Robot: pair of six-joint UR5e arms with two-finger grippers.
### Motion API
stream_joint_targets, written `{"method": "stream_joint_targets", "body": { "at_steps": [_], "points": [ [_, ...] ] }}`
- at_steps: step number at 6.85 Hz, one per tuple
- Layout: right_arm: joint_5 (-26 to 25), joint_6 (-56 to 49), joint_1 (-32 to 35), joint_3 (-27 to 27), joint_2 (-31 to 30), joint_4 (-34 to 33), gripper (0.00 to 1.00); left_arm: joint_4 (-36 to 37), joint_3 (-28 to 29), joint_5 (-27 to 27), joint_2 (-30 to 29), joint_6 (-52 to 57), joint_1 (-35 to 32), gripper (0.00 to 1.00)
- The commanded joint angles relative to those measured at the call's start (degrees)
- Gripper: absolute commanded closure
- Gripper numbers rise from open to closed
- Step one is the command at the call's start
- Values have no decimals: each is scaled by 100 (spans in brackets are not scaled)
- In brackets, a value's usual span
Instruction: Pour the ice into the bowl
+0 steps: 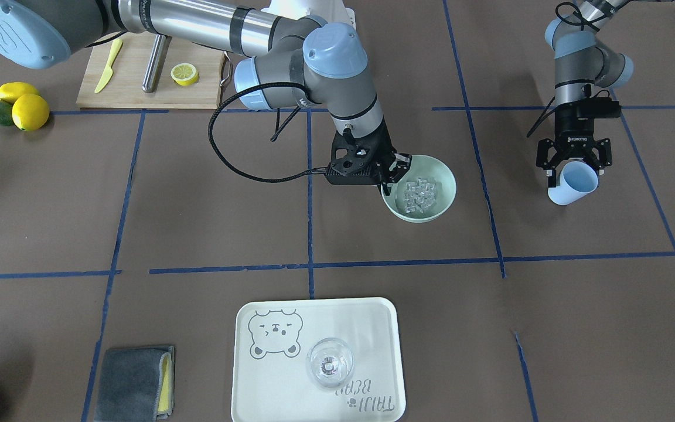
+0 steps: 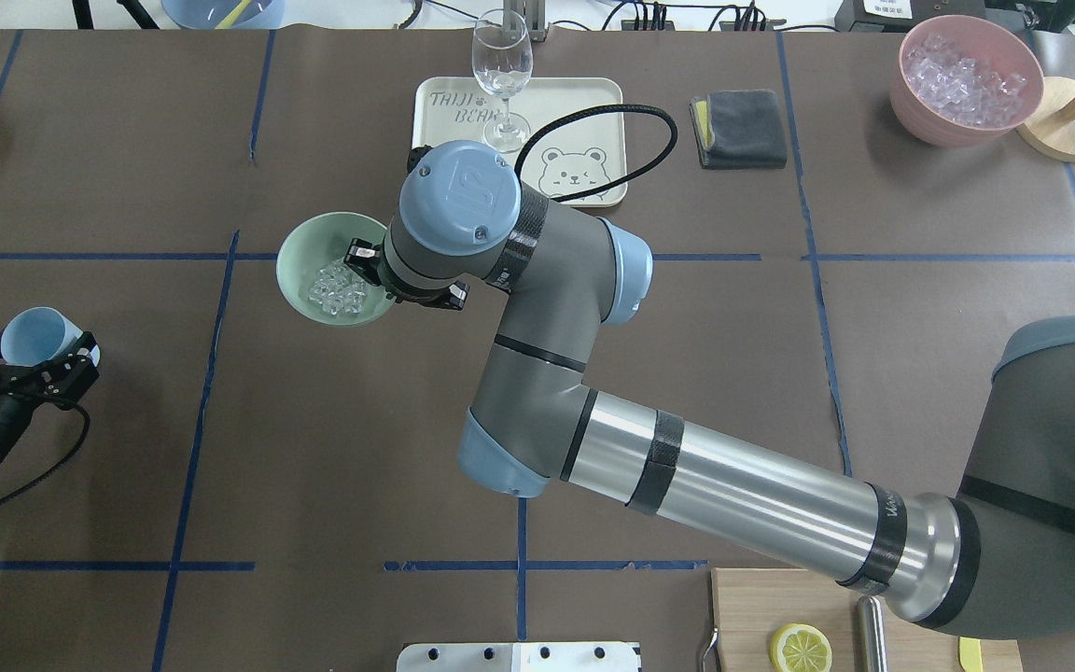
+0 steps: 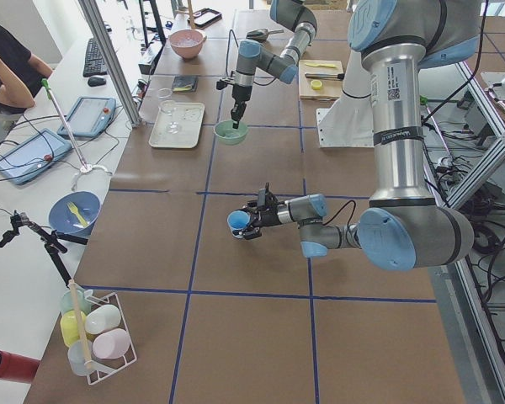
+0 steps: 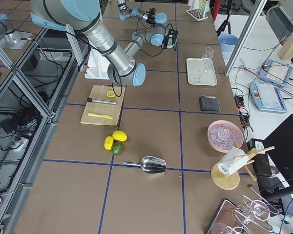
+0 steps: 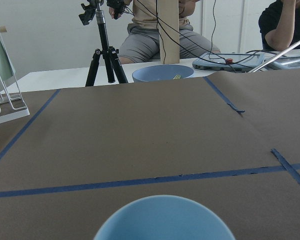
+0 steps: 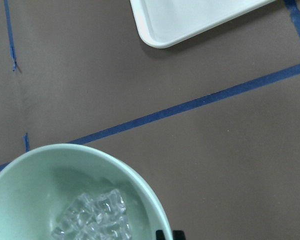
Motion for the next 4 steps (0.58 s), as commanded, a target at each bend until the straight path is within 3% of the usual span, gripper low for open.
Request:
{"method": "stream_joint_targets", "body": {
  "at_steps": [1, 3, 4],
  "points": [
    [47, 0, 0, 527, -403, -174, 100, -3, -548, -135, 309, 349, -24, 0],
    [171, -78, 0, 2719, -1877, -1121, 100, -11, -771, -268, 513, 516, -94, 0],
    [179, -279, 113, 3399, -2458, -1482, 100, -11, -780, -312, 505, 560, -147, 0]
  ]
}}
